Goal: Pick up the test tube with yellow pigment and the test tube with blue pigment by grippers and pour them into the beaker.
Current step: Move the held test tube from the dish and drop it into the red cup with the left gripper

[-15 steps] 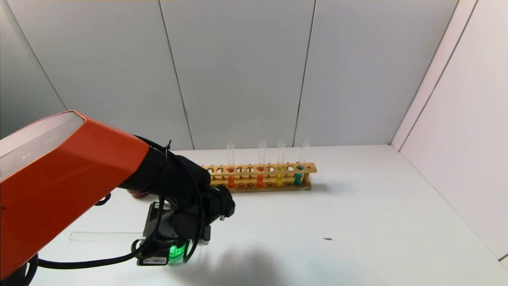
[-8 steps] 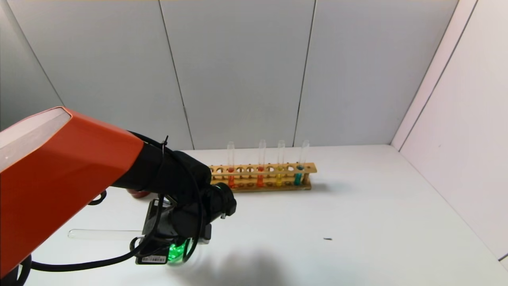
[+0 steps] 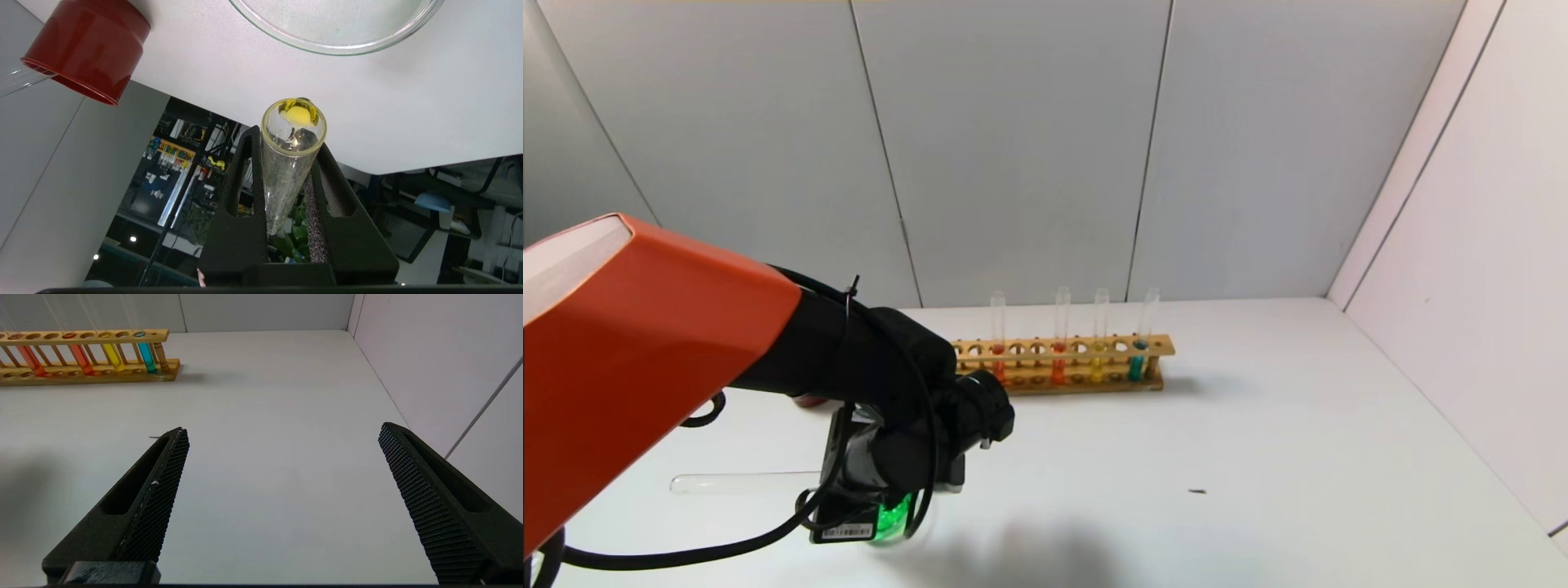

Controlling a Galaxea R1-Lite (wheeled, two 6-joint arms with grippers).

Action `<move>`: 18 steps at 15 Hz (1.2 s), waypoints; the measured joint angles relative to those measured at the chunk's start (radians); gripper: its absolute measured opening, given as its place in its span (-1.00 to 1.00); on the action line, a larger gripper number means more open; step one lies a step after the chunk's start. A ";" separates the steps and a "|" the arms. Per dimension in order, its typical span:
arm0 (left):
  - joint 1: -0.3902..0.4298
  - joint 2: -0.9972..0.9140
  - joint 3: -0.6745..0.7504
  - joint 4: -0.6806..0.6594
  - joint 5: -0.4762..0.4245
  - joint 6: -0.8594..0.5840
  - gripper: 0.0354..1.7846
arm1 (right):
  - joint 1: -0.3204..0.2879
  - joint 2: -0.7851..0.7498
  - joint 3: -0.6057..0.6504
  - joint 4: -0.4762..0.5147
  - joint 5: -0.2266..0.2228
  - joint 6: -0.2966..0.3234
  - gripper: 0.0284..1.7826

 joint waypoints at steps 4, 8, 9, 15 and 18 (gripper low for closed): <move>-0.006 -0.012 0.051 -0.051 -0.001 -0.094 -0.68 | 0.000 0.000 0.000 0.000 0.000 0.000 0.91; -0.010 -0.027 0.056 -0.053 -0.011 -0.281 -0.68 | 0.000 0.000 0.000 0.000 0.000 0.001 0.91; -0.011 -0.037 0.056 -0.056 -0.015 -0.342 -0.68 | 0.000 0.000 0.000 0.000 0.000 0.001 0.91; -0.012 -0.117 0.068 -0.194 -0.061 -0.589 -0.68 | 0.000 0.000 0.000 0.001 0.000 0.000 0.91; 0.002 -0.184 0.064 -0.256 -0.062 -0.662 -0.68 | 0.000 0.000 0.000 0.001 0.000 0.000 0.91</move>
